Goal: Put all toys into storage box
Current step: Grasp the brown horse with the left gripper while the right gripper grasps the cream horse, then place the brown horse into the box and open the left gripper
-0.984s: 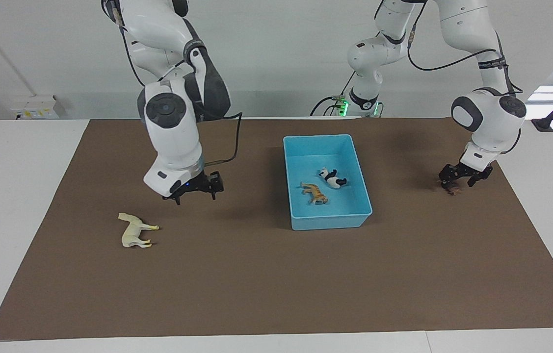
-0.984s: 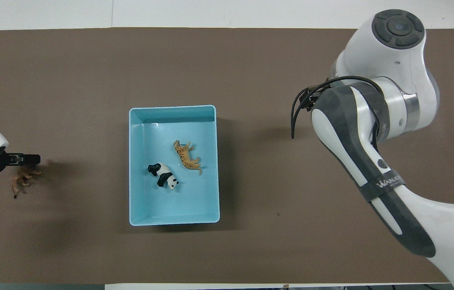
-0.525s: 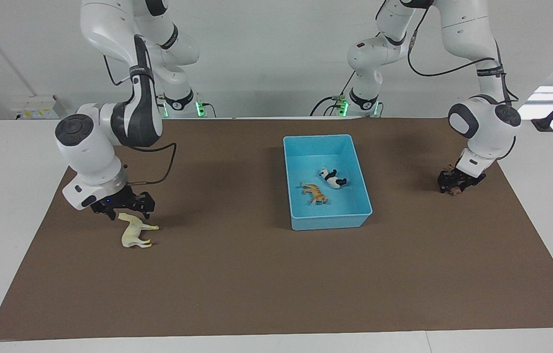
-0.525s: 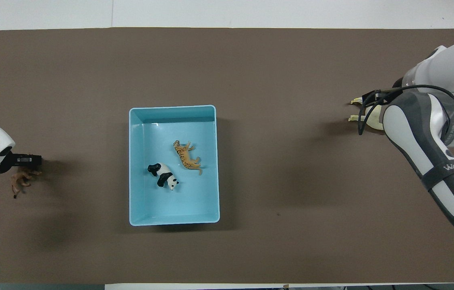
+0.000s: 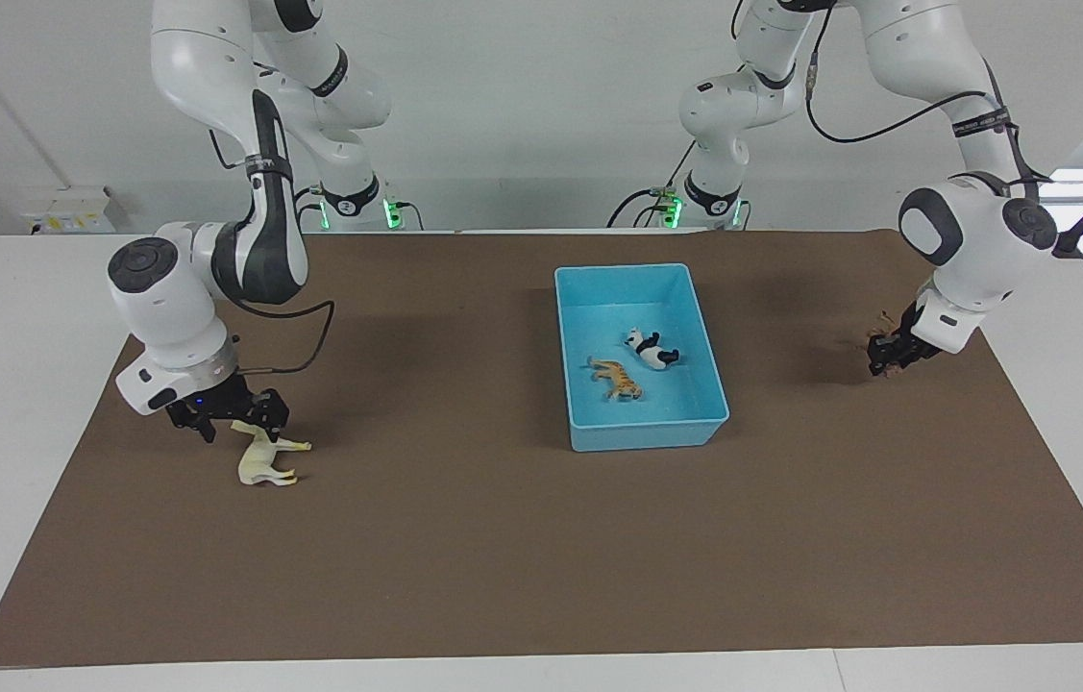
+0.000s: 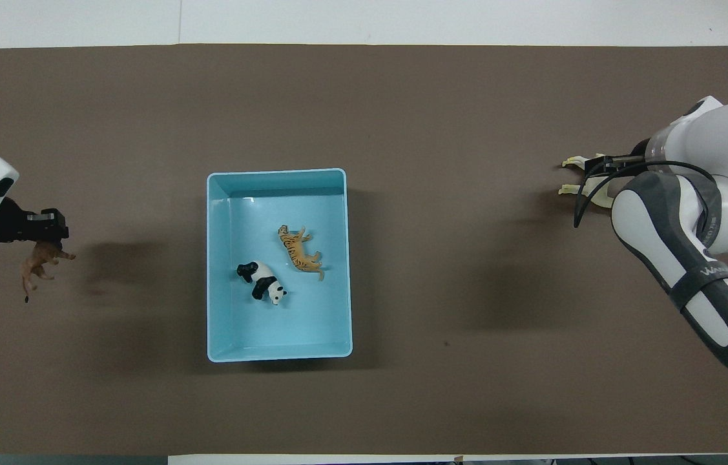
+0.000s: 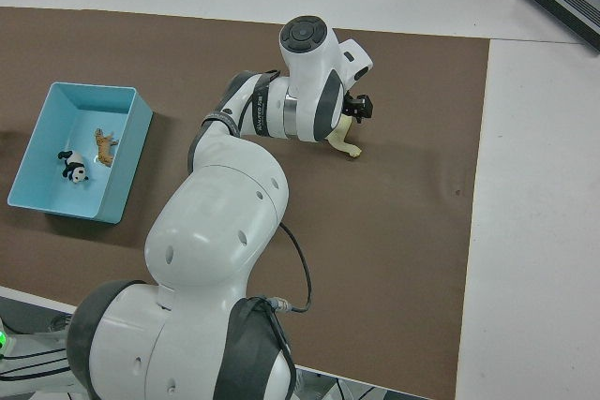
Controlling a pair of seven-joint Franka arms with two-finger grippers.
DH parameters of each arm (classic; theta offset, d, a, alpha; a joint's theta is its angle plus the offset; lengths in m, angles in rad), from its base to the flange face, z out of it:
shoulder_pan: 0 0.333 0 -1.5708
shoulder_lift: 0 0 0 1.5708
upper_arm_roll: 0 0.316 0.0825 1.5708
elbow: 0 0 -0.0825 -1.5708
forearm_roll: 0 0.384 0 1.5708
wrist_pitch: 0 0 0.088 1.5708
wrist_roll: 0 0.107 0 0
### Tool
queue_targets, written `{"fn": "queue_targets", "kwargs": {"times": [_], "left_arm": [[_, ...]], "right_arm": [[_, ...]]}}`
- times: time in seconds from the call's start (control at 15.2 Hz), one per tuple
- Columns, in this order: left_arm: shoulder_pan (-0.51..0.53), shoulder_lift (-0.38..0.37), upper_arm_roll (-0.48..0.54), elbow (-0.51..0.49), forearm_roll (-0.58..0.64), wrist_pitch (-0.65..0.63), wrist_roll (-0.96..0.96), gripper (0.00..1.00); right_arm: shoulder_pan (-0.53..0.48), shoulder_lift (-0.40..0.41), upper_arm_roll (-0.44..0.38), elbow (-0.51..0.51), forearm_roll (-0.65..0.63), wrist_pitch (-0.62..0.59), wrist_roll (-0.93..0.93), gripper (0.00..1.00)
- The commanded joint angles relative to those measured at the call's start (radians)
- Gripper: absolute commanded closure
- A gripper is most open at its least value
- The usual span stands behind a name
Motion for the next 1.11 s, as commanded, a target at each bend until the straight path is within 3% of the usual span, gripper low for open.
{"fn": "queue_targets", "kwargs": {"times": [0.0, 0.2, 0.46, 0.52, 0.59, 0.66, 0.72, 0.92, 1.05], "left_arm": [[-0.215, 0.005, 0.008, 0.154, 0.010, -0.184, -0.381, 1.00], [-0.386, 0.002, 0.006, 0.148, 0.005, -0.160, -0.670, 1.00], [-0.548, -0.015, 0.001, 0.006, -0.010, 0.125, -0.940, 1.00], [-0.569, -0.021, 0.001, -0.020, -0.010, 0.147, -0.959, 0.80], [-0.570, -0.026, 0.001, -0.014, -0.010, 0.120, -0.959, 0.20], [-0.567, -0.027, 0.005, 0.001, -0.010, 0.075, -0.948, 0.00], [-0.558, -0.034, 0.005, 0.019, -0.010, 0.041, -0.941, 0.00], [-0.498, -0.101, 0.009, 0.059, -0.005, -0.087, -0.835, 0.00], [-0.427, -0.142, 0.012, 0.120, -0.004, -0.214, -0.702, 0.00]], "right_arm": [[-0.017, 0.033, 0.016, -0.010, 0.006, 0.045, 0.024, 0.00], [-0.015, 0.062, 0.016, -0.027, 0.005, 0.094, 0.031, 0.00], [-0.017, 0.085, 0.016, -0.050, 0.005, 0.164, 0.024, 0.00], [-0.017, 0.085, 0.016, -0.056, 0.005, 0.173, 0.031, 0.00], [-0.017, 0.085, 0.016, -0.061, 0.005, 0.176, 0.032, 0.32], [-0.018, 0.085, 0.017, -0.061, 0.005, 0.178, 0.032, 0.76], [-0.012, 0.085, 0.018, -0.061, 0.006, 0.175, 0.049, 1.00], [0.005, 0.082, 0.018, -0.050, 0.005, 0.155, 0.051, 1.00], [0.043, 0.070, 0.016, -0.014, 0.005, 0.073, 0.064, 1.00]]}}
